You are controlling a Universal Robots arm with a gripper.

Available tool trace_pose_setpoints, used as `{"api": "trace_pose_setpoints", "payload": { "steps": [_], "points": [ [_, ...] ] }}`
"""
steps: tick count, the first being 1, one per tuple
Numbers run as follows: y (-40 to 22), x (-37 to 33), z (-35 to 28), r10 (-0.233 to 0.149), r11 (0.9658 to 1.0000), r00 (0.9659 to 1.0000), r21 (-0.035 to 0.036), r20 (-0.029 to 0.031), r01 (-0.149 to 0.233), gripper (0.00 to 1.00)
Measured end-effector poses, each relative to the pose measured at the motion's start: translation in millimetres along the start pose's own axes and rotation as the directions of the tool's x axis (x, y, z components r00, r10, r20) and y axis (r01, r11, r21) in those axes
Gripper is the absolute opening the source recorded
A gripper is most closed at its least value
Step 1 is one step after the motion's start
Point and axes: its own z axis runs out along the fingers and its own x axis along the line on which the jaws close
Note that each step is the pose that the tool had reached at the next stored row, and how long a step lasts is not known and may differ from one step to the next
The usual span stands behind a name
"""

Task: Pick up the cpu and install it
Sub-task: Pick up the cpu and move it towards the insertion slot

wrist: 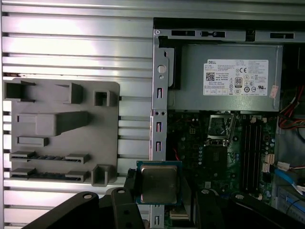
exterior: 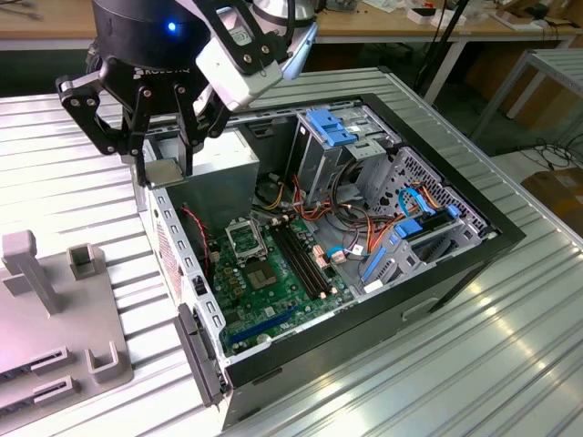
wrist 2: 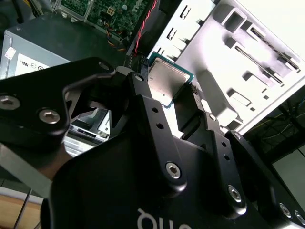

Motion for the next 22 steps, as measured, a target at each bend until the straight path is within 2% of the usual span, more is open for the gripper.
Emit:
{"api": "trace_pose_setpoints", "payload": {
  "steps": [16, 22],
  "points": [
    [-1.3, -33.8, -0.4, 0.0, 1.0, 1.0, 0.0, -0.0002, 0.0, 0.47],
    [-1.7, -42.9, -0.5, 0.0, 1.0, 1.0, 0.0, -0.0001, 0.0, 0.47]
  ]
}}
